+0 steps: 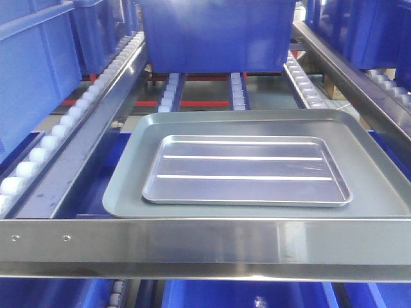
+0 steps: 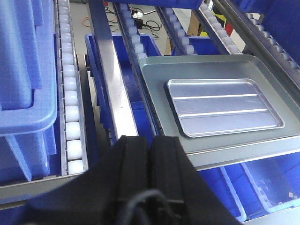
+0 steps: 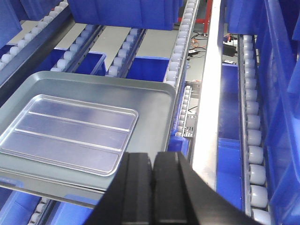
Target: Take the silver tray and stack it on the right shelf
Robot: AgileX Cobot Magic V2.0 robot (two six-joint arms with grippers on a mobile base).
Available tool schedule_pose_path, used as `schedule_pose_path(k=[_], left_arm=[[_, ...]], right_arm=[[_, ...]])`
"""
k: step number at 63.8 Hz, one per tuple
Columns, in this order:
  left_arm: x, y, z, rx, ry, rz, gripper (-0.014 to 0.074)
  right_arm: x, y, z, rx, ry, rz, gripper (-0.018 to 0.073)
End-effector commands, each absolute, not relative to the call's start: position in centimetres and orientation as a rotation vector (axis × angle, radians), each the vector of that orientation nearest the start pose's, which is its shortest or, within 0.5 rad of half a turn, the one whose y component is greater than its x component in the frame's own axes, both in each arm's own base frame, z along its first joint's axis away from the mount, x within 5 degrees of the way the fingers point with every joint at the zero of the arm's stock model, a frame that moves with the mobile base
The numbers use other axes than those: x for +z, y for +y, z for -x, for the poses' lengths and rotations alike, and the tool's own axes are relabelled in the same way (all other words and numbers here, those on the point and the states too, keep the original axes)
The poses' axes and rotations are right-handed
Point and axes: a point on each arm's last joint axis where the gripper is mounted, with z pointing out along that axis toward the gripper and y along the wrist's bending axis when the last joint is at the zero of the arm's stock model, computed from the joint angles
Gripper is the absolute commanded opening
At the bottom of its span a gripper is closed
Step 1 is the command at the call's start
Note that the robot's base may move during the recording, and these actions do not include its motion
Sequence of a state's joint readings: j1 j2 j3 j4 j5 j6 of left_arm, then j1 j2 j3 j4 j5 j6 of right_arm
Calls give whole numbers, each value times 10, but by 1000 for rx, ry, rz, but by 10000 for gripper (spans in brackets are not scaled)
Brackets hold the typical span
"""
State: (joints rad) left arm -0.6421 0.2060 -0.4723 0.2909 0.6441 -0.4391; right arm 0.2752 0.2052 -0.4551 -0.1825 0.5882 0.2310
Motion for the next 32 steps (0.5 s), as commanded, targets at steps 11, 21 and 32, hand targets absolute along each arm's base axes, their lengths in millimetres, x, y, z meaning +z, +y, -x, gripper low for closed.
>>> schedule_pose_path(k=[11,21,32], left_arm=[[316,-17,-46,-471,1752,-288,-94],[316,-17,-46,-471,1752,-288,-94],[313,-19,-46,-503,1770,-281,-94]], right_arm=[[315,5,-50,146,1718,125,57],[315,5,-50,146,1718,125,57],[315,5,-50,146,1718,125,57]])
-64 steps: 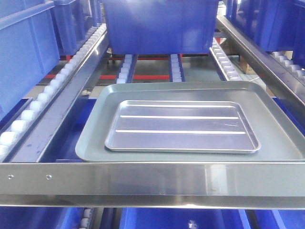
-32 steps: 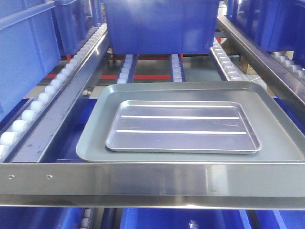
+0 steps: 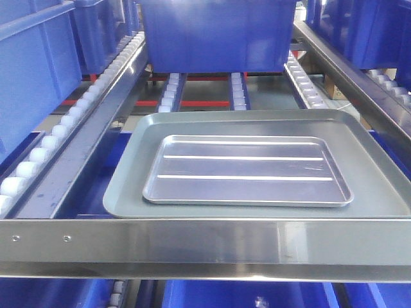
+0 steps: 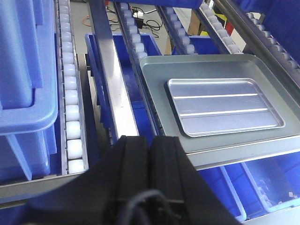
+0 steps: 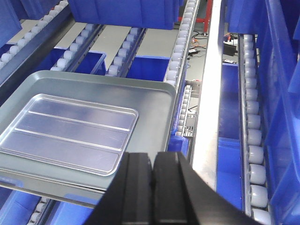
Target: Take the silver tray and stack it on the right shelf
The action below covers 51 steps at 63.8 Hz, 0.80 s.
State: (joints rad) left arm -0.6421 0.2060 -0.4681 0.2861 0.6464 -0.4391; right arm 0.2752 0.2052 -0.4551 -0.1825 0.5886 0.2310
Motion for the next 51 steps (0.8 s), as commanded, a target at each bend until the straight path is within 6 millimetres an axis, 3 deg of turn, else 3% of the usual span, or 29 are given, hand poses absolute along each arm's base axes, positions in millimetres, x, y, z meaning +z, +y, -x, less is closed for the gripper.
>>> schedule_pose_path(k=[1,10,19,29,46,51], left_arm=[[312,-19,-45,-517,1777,-276,-94],[314,-20,-41,-433,1721,-376,-94],[305,-17,-41,-321,1639,-306,-94],[270,-12,-44,-254,1548,-134,-93],[202,-6,-56,-151,1448,-21,-93],[202,-6,-56,-151,1488,-23,-94]], right_arm=[[315,5,-50,146,1718,125,57],[315,5,-50,146,1718,125,57],[315,5,-50,146,1718,125,57],[315,5,-50,146,1718,125,57],[315,5,-50,146,1718,125,57],[315,5,-50,146,1718,125,57]])
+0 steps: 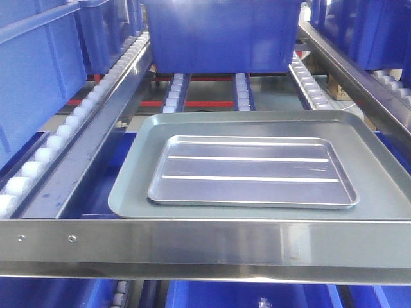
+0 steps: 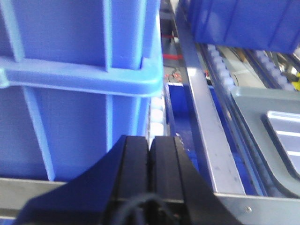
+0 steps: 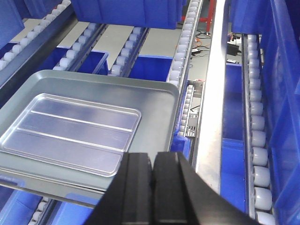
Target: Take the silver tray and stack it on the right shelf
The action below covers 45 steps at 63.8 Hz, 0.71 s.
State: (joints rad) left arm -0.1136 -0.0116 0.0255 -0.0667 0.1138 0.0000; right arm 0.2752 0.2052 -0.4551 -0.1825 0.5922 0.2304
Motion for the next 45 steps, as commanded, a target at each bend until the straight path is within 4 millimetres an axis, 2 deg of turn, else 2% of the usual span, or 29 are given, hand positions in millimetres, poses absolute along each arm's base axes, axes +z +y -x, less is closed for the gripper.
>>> schedule_pose_path(k=[1,45], left_arm=[[201,-6,-56,-150,1481,-23,-94],[202,-6,-56,-150,1470,-21,-93]], right_arm=[[315,5,-50,146,1718,125,57],[315,5,-50,146,1718,125,57]])
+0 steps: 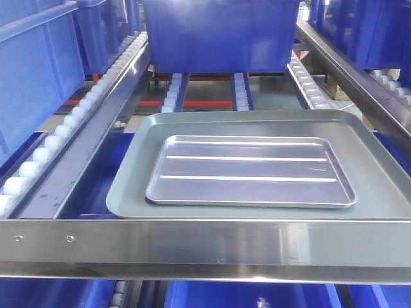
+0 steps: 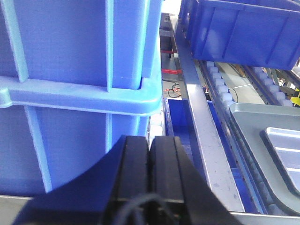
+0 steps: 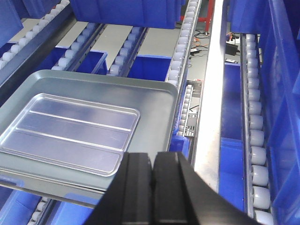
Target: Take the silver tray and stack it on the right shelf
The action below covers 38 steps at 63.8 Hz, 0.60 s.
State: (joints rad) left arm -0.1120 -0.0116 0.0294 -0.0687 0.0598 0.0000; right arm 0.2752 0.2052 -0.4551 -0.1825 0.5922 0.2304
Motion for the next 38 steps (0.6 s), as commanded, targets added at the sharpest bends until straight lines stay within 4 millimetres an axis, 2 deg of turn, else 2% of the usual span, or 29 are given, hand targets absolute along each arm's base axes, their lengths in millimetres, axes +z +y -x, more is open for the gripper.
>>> schedule_pose_path(k=[1,25,38], left_arm=[[202,-6,-56,-150,1470,-21,-94],[202,-6,-56,-150,1470,-21,-94],[202,-6,-56,-150,1471,-22,-94]], right_arm=[[315,5,-50,146,1718,125,57],[310,5,-53,132,1711,111,57],[288,4,-61,98,1568,10,57]])
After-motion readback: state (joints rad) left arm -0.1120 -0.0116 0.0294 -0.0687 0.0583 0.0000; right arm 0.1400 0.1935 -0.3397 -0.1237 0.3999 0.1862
